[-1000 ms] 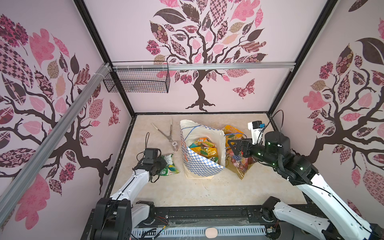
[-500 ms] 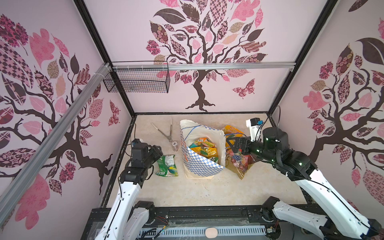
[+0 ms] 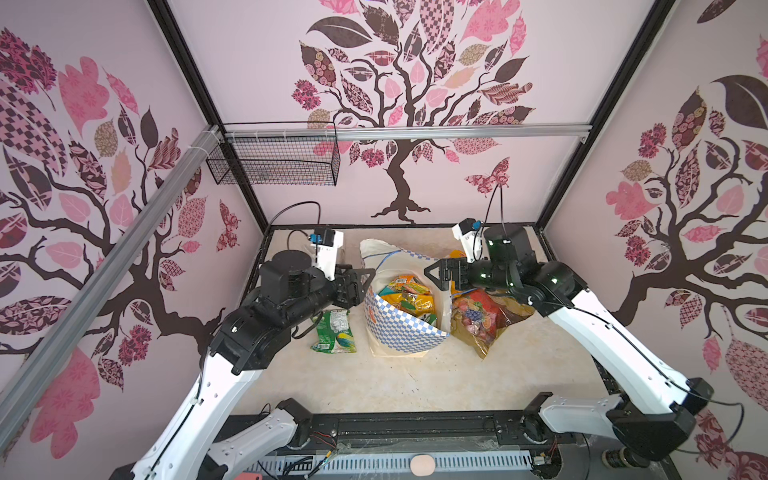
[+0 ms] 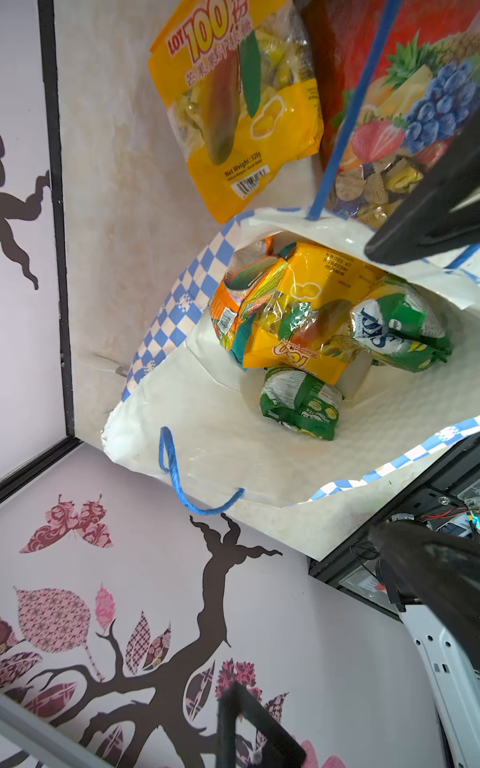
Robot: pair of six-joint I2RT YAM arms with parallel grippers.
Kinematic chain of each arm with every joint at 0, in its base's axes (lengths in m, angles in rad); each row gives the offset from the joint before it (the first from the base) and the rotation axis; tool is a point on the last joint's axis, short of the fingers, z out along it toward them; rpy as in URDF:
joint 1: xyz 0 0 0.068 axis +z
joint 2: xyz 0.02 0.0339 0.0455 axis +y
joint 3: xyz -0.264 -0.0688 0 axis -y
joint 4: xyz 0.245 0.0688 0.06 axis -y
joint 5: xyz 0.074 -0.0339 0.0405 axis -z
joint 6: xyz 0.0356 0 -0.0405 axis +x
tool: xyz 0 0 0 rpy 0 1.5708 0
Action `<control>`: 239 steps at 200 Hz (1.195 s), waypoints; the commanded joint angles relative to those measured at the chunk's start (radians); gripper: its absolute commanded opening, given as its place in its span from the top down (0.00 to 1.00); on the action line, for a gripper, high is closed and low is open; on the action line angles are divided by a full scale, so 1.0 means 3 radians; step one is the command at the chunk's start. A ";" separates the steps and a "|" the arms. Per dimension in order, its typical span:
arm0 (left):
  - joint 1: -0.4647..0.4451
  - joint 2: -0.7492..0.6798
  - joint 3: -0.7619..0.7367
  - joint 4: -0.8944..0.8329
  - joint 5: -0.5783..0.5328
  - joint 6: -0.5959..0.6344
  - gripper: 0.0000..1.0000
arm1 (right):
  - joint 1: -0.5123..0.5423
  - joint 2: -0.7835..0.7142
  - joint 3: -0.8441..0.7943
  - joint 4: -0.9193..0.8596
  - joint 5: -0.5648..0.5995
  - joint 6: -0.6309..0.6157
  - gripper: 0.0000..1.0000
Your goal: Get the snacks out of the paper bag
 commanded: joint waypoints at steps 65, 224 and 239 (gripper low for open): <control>-0.0524 0.0714 0.0178 -0.0123 -0.1597 0.0860 0.28 | 0.0080 0.0727 0.0124 -0.0079 -0.0061 -0.0069 0.00; 0.0480 0.0931 -0.0162 0.0387 -0.0817 0.0138 0.48 | 0.0308 0.1292 -0.0458 0.0457 0.0339 0.0130 0.00; 0.0573 0.0899 -0.0199 0.0392 -0.0580 0.0070 0.47 | 0.0388 0.1341 -0.0436 0.0461 0.0498 0.0083 0.00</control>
